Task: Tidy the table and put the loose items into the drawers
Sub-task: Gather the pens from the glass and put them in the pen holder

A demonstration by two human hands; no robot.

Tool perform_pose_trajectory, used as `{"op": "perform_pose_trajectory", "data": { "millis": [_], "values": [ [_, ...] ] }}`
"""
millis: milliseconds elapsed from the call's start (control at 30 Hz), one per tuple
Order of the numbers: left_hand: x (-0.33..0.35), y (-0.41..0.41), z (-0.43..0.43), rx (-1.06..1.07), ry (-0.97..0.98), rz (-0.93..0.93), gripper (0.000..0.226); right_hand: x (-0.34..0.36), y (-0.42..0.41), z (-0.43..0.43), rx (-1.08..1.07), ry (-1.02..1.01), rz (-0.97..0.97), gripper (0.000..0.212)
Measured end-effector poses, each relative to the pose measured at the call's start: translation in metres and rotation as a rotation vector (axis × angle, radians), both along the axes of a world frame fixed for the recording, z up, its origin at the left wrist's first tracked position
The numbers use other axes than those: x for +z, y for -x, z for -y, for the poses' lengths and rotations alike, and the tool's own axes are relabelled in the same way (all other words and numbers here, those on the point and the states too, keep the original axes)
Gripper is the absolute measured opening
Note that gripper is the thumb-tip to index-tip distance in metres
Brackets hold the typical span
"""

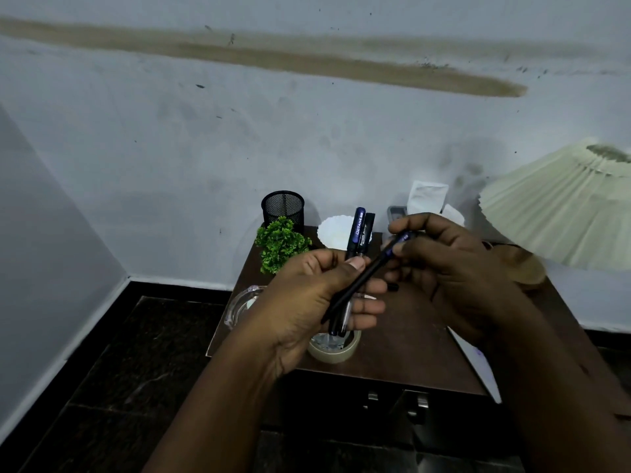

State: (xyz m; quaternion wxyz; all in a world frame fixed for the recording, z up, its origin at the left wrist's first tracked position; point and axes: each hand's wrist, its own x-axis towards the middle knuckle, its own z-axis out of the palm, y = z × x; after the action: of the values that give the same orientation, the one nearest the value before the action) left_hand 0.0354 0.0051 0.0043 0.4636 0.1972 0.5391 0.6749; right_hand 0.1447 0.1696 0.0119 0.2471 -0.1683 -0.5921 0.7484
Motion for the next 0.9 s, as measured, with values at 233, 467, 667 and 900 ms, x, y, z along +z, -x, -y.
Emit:
{"op": "perform_pose_trajectory", "data": {
  "millis": [233, 467, 667, 900],
  "values": [
    [-0.004, -0.001, 0.0, 0.025, 0.028, -0.097, 0.018, -0.006, 0.01, 0.004, -0.015, 0.029, -0.001, 0.037],
    [-0.002, 0.002, 0.002, 0.004, 0.021, -0.058, 0.017, -0.002, 0.011, 0.008, 0.016, -0.013, 0.001, 0.033],
    [-0.002, 0.002, 0.001, -0.022, 0.031, -0.069, 0.02, -0.002, 0.012, 0.013, 0.006, -0.038, 0.036, 0.038],
    [0.002, -0.004, -0.002, -0.038, 0.03, -0.019, 0.021, -0.002, 0.018, 0.023, 0.021, 0.153, 0.039, 0.028]
  ]
}}
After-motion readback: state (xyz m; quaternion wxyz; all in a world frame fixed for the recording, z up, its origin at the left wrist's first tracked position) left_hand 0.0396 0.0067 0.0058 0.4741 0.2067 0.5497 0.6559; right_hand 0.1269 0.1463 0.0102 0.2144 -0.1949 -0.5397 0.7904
